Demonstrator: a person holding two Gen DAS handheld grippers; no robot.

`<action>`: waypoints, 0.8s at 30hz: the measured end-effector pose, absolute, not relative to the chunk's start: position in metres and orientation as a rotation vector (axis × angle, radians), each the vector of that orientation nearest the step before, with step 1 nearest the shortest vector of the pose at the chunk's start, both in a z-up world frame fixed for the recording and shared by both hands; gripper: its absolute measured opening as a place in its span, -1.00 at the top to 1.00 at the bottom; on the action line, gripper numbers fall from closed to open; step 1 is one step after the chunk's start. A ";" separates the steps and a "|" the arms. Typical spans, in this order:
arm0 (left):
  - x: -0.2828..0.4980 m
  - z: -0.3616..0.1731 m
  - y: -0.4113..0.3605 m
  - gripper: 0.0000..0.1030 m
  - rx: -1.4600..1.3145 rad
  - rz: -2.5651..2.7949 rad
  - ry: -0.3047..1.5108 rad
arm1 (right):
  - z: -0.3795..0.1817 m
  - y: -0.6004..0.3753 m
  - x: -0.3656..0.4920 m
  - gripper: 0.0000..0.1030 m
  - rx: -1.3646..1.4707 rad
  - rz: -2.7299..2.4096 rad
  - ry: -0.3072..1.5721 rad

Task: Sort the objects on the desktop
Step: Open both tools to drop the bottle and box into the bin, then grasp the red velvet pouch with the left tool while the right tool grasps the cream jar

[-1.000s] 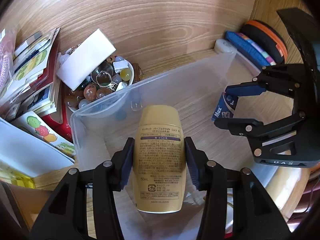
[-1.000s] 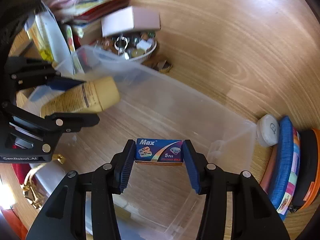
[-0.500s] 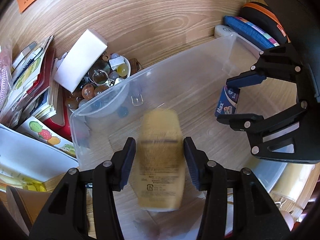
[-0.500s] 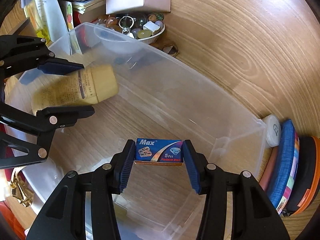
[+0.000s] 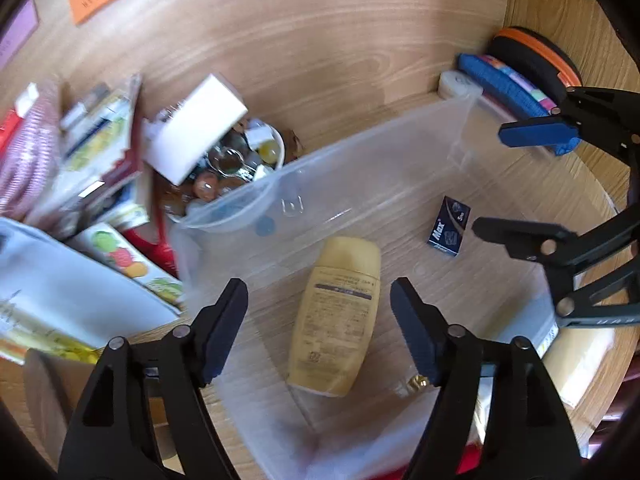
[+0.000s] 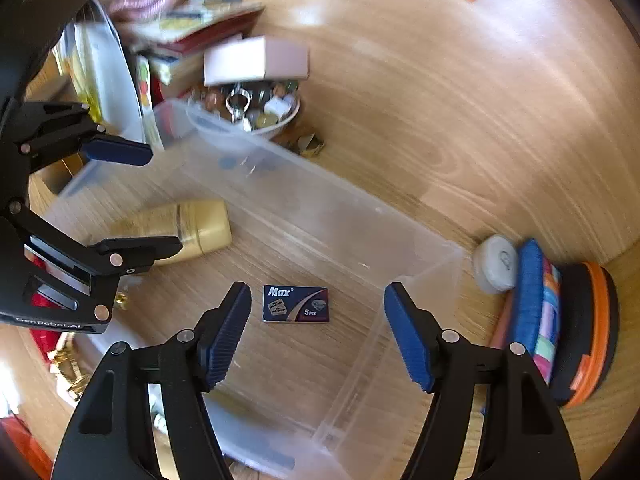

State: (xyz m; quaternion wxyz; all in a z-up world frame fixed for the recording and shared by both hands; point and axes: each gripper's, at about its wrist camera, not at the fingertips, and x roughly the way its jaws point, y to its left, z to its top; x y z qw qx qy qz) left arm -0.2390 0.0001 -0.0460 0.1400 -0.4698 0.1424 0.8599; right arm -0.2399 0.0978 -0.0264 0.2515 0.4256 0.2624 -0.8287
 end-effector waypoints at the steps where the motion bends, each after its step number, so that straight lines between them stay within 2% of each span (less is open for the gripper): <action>1: -0.235 -0.042 0.000 -0.45 -1.347 2.494 0.410 | -0.022 0.100 -0.237 -0.31 1.147 -2.264 0.699; 8: -0.206 -0.011 -0.010 -0.70 -1.261 2.557 0.378 | 0.011 0.121 -0.211 -0.38 1.058 -2.335 0.598; 11: -0.188 0.000 -0.015 -0.73 -1.224 2.585 0.367 | 0.023 0.130 -0.195 -0.52 1.002 -2.365 0.563; 24: -0.129 0.018 -0.030 -0.81 -1.132 2.639 0.284 | 0.049 0.159 -0.122 -0.55 0.841 -2.476 0.444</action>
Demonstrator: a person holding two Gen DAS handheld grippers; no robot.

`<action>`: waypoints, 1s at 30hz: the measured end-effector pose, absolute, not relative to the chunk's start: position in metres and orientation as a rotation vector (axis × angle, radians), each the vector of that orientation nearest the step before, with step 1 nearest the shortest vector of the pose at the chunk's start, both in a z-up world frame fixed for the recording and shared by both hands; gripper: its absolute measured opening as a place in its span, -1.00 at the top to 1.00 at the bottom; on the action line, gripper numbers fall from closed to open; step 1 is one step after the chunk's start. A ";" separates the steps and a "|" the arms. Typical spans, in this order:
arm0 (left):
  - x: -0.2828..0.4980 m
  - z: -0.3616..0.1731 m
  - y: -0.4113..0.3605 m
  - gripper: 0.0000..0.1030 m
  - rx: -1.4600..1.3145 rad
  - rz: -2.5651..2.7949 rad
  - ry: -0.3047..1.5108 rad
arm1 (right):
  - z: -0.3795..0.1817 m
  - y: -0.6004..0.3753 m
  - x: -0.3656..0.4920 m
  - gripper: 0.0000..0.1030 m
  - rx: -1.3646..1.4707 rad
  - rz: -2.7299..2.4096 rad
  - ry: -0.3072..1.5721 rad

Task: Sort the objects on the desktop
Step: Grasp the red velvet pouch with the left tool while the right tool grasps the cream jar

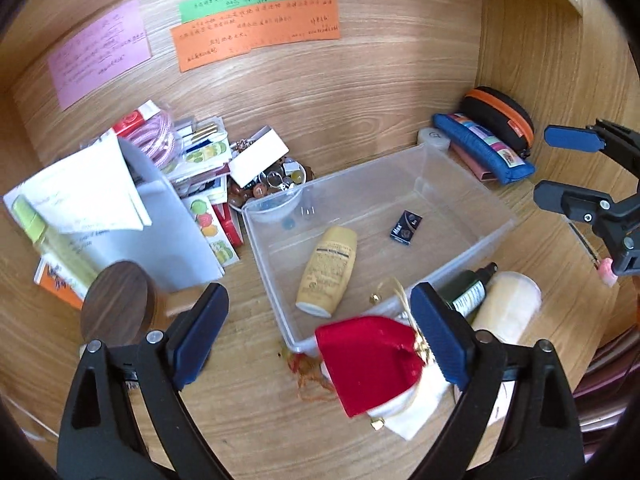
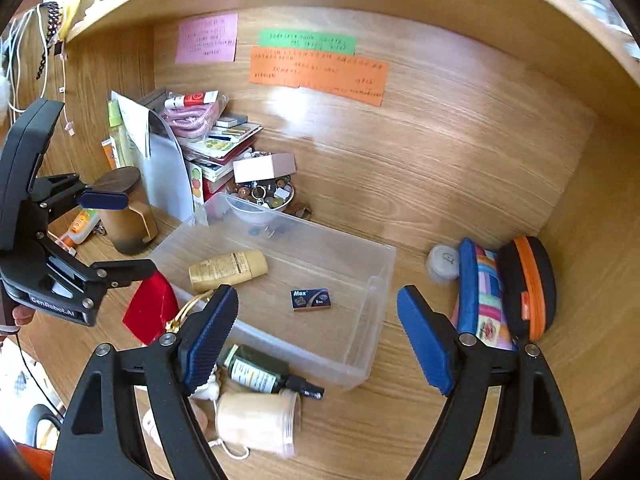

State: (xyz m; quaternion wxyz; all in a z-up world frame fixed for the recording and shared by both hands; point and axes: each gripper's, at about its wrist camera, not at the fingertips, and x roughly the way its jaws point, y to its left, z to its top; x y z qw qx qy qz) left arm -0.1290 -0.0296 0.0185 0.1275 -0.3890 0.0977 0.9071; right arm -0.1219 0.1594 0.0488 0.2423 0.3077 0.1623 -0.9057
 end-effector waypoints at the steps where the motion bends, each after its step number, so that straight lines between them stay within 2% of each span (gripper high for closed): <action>1: -0.126 0.017 -0.031 -0.81 -1.131 2.641 0.274 | 0.048 0.161 -0.117 -0.55 0.832 -2.483 0.442; 16: -0.105 -0.027 -0.025 -0.82 -1.220 2.542 0.142 | -0.005 0.173 -0.082 -0.58 0.924 -2.456 0.409; 30: -0.118 -0.060 -0.011 -0.82 -1.297 2.468 0.084 | -0.055 0.163 -0.083 -0.60 1.043 -2.388 0.435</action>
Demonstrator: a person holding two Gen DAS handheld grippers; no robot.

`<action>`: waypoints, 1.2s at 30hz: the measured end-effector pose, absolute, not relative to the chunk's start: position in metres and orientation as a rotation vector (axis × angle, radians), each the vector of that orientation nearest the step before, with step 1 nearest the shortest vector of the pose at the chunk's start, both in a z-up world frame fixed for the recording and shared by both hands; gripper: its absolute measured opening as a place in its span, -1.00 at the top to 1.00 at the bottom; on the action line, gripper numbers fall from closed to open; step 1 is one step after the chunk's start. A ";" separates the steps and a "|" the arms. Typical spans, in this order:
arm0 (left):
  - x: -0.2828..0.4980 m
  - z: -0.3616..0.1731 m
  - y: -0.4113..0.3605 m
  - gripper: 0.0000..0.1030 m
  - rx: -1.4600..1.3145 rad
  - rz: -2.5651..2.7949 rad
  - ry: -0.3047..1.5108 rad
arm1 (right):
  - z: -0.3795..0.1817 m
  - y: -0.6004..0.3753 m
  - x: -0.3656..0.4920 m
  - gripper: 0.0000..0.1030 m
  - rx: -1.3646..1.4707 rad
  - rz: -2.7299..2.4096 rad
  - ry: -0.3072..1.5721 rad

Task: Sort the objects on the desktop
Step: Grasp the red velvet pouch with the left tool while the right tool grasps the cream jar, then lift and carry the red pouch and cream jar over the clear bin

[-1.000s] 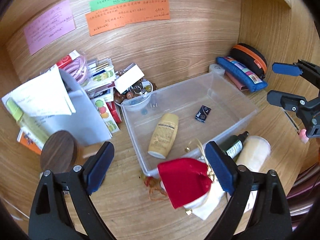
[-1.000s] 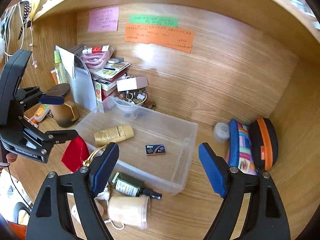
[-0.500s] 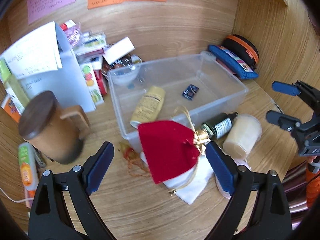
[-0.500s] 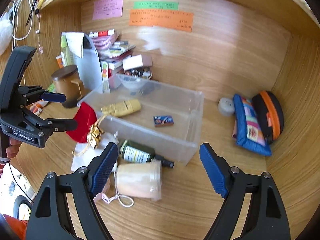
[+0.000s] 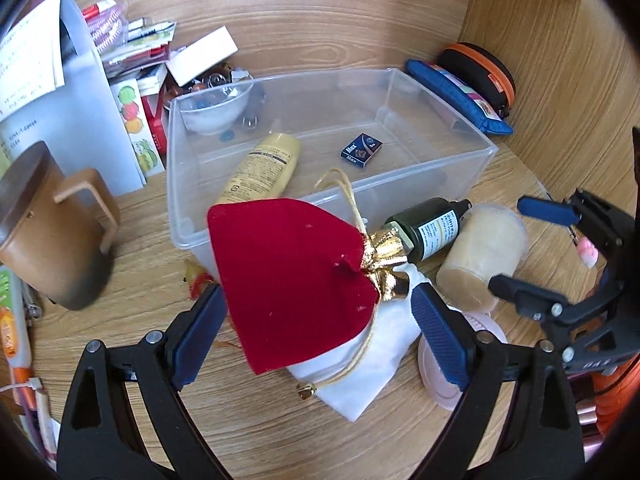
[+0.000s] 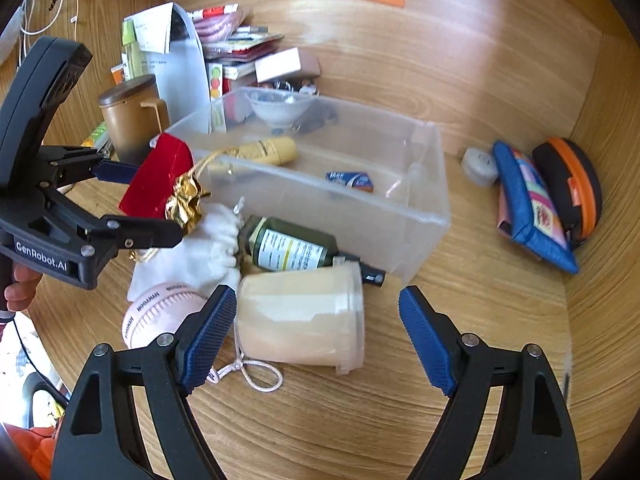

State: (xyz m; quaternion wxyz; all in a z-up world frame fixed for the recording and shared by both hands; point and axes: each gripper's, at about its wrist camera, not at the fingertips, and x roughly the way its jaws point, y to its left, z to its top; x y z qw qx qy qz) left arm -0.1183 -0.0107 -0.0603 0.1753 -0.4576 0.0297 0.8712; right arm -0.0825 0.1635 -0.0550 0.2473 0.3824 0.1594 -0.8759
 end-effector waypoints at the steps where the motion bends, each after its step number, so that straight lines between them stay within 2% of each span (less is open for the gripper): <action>1: -0.120 -0.062 -0.011 -0.82 -1.302 2.469 0.074 | -0.056 0.164 -0.083 -0.61 1.040 -2.384 0.423; 7: -0.130 -0.070 -0.011 -0.82 -1.346 2.462 0.024 | -0.059 0.168 -0.086 -0.71 1.041 -2.369 0.396; 14: -0.136 -0.071 -0.012 -0.82 -1.326 2.514 -0.010 | -0.073 0.160 -0.088 -0.71 1.071 -2.348 0.505; 18: -0.136 -0.070 -0.014 -0.80 -1.299 2.531 -0.036 | -0.076 0.161 -0.091 -0.65 1.066 -2.345 0.488; 19: -0.136 -0.070 -0.015 -0.77 -1.295 2.529 -0.040 | -0.076 0.162 -0.091 -0.62 1.057 -2.347 0.479; 20: -0.136 -0.071 -0.016 -0.73 -1.290 2.532 -0.044 | -0.075 0.163 -0.092 -0.51 1.051 -2.339 0.463; 21: -0.135 -0.071 -0.017 -0.68 -1.285 2.534 -0.045 | -0.075 0.163 -0.091 -0.27 1.046 -2.322 0.446; 22: -0.135 -0.071 -0.017 -0.60 -1.282 2.540 -0.049 | -0.075 0.163 -0.091 -0.23 1.041 -2.303 0.431; 27: -0.133 -0.071 -0.022 -0.44 -1.269 2.539 -0.089 | -0.074 0.162 -0.087 -0.21 1.022 -2.316 0.437; 32: -0.128 -0.067 -0.026 -0.15 -1.246 2.523 -0.117 | -0.071 0.171 -0.093 -0.20 1.057 -2.315 0.369; 36: -0.119 -0.061 -0.025 -0.06 -1.220 2.537 -0.100 | -0.066 0.181 -0.094 -0.20 1.067 -2.335 0.327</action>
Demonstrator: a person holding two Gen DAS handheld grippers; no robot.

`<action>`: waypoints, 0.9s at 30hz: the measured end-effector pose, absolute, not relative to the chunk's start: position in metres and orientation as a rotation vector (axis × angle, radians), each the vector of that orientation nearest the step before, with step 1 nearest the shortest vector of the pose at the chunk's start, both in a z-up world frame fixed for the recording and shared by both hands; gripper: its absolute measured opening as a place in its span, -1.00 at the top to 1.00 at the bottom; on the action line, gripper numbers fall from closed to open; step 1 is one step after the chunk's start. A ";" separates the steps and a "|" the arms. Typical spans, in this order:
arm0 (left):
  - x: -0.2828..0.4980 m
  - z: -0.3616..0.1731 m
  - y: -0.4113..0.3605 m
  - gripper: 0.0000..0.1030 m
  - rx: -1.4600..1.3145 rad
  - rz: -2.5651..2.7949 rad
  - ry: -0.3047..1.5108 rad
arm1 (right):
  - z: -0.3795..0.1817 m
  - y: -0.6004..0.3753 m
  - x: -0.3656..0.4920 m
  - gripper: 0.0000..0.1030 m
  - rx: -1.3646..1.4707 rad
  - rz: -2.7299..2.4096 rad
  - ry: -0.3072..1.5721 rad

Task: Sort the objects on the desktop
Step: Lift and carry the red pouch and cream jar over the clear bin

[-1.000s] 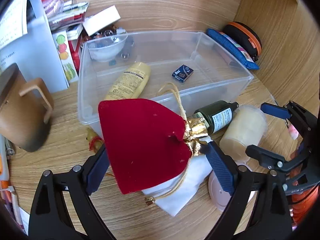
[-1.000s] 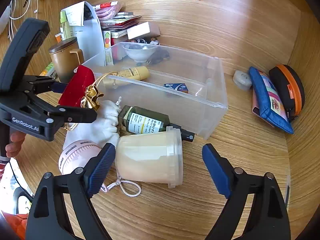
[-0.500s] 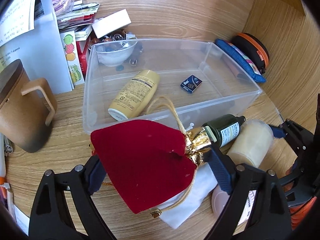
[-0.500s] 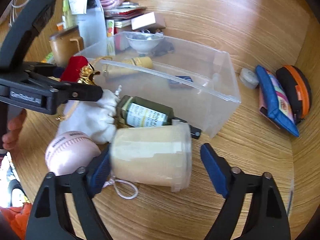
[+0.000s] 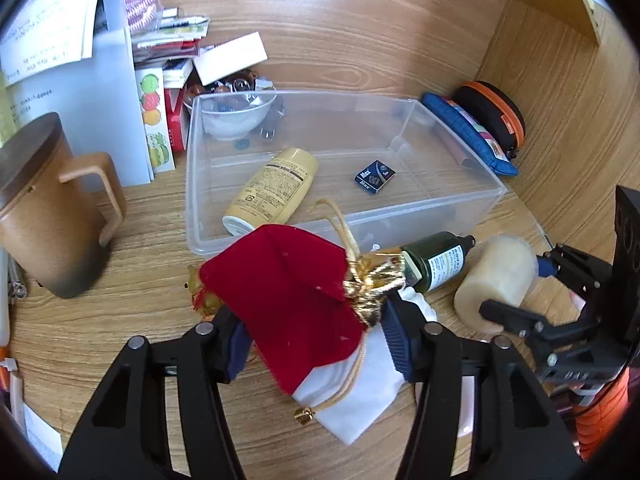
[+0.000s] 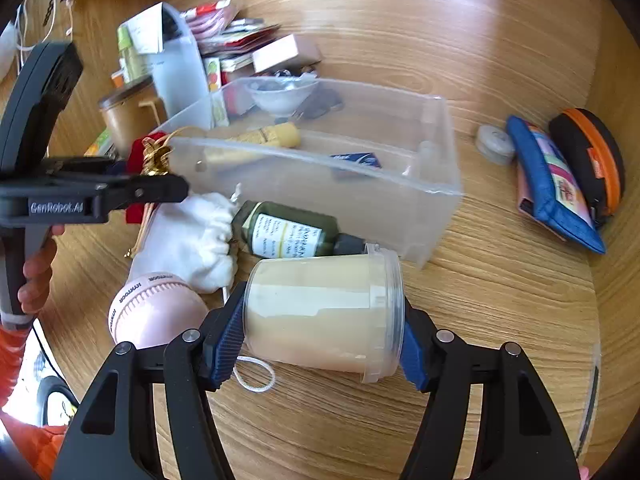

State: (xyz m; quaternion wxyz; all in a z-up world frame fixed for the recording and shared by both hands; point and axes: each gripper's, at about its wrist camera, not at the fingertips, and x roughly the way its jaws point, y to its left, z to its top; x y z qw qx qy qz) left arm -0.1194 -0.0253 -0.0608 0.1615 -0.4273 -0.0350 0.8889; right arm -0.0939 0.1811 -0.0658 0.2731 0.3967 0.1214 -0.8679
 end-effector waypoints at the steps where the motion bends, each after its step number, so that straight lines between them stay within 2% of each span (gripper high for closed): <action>1: -0.117 -0.059 -0.025 0.00 -1.211 2.537 -0.099 | -0.063 0.184 -0.093 -0.20 1.062 -2.343 0.320; 2: -0.115 -0.057 -0.026 0.11 -1.203 2.535 -0.101 | -0.060 0.186 -0.092 -0.20 1.057 -2.349 0.309; 4: -0.111 -0.053 -0.027 0.20 -1.188 2.529 -0.105 | -0.053 0.189 -0.090 -0.20 1.043 -2.357 0.294; 10: -0.103 -0.047 -0.032 0.29 -1.161 2.545 -0.111 | -0.032 0.194 -0.082 -0.20 0.990 -2.387 0.278; 27: -0.069 -0.008 -0.047 0.30 -1.033 2.634 -0.067 | -0.001 0.199 -0.075 -0.20 0.920 -2.407 0.220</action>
